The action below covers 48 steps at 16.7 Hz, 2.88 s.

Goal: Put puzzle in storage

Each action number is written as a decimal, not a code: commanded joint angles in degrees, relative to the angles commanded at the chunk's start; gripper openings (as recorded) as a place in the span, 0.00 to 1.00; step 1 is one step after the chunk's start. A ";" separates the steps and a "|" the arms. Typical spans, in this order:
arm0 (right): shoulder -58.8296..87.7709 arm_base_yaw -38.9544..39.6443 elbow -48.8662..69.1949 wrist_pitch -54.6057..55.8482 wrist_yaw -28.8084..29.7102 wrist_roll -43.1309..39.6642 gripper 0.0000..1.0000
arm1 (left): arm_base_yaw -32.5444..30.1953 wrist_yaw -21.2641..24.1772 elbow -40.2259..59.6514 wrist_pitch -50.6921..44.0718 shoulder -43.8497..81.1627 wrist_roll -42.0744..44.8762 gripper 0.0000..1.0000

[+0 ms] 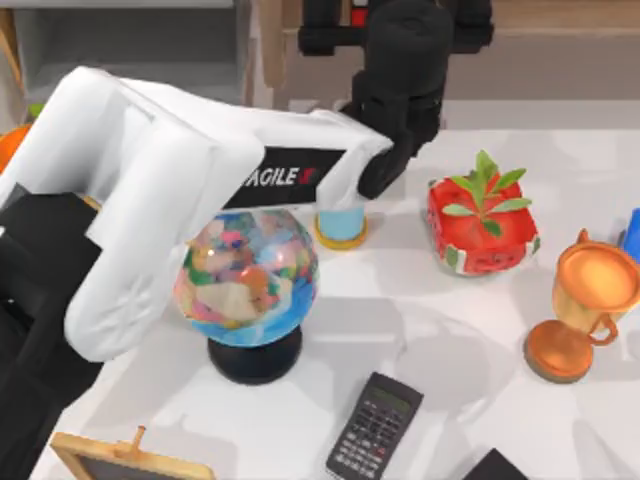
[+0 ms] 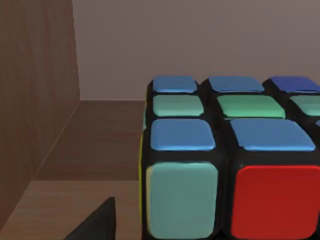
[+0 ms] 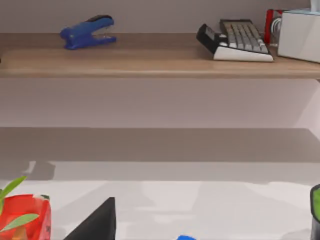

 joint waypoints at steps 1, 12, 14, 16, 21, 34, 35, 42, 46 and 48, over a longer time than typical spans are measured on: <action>0.00 0.00 0.00 0.00 0.00 0.00 1.00 | 0.50 0.50 0.91 -0.11 0.93 -0.06 1.00; 0.00 0.00 0.00 0.00 0.00 0.00 1.00 | 0.77 0.77 1.34 -0.14 1.43 -0.10 0.55; 0.00 0.00 0.00 0.00 0.00 0.00 1.00 | 0.77 0.77 1.34 -0.14 1.43 -0.10 0.40; 0.00 0.00 0.00 0.00 0.00 0.00 1.00 | 0.77 0.77 1.34 -0.14 1.43 -0.10 0.25; 0.00 0.00 0.00 0.00 0.00 0.00 1.00 | 0.77 0.77 1.34 -0.14 1.43 -0.10 0.00; 0.00 0.00 0.00 0.00 0.00 0.00 1.00 | -0.47 -0.30 -2.49 -0.49 -2.94 0.08 0.00; 0.00 0.00 0.00 0.00 0.00 0.00 1.00 | -0.69 -0.57 -3.24 -0.54 -3.73 0.09 0.00; 0.00 0.00 0.00 0.00 0.00 0.00 1.00 | -0.70 0.34 -3.04 -1.83 -4.42 -0.26 0.00; 0.00 0.00 0.00 0.00 0.00 0.00 1.00 | -2.25 7.37 -1.88 -11.86 -8.26 -2.87 0.00; 0.00 0.00 0.00 0.00 0.00 0.00 1.00 | -3.10 12.54 -0.85 -20.34 -10.58 -4.37 0.00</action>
